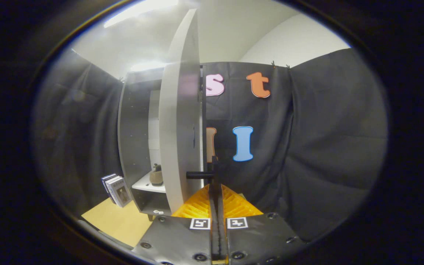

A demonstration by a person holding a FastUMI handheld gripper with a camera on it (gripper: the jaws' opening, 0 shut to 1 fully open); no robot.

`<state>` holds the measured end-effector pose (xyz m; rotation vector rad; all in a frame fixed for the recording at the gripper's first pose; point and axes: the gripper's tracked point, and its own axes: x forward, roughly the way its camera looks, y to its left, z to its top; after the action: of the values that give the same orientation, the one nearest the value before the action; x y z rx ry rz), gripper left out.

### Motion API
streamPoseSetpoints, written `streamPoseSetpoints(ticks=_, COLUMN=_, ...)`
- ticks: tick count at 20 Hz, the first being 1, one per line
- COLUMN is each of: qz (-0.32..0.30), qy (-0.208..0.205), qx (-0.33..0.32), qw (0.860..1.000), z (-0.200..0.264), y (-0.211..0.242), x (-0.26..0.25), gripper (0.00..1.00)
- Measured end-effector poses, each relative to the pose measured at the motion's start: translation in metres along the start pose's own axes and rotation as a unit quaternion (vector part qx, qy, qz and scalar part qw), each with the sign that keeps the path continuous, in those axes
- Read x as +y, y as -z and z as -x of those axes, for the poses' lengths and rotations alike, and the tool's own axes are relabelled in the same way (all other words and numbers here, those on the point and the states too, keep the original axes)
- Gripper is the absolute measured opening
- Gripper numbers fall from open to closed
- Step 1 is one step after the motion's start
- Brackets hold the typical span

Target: Open the shoe cabinet door, grab the shoes and put them into the shoe cabinet, then close the shoe cabinet door.

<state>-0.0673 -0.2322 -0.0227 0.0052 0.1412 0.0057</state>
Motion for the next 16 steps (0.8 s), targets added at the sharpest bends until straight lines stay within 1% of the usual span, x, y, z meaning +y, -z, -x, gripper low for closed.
streamPoseSetpoints(ticks=5, qz=-0.010, qy=-0.016, qx=0.003, qw=1.000, z=-0.005, y=0.000, x=-0.015, gripper=0.02)
streamPoseSetpoints(ticks=9, qz=0.004, qy=-0.031, qx=0.006, qw=0.999, z=-0.006, y=0.000, x=-0.018, gripper=0.03)
streamPoseSetpoints(ticks=12, qz=0.017, qy=-0.024, qx=-0.003, qw=1.000, z=0.006, y=-0.005, x=-0.024, gripper=0.05)
streamPoseSetpoints(ticks=16, qz=0.022, qy=-0.008, qx=-0.017, qw=1.000, z=0.035, y=-0.011, x=-0.022, gripper=0.07)
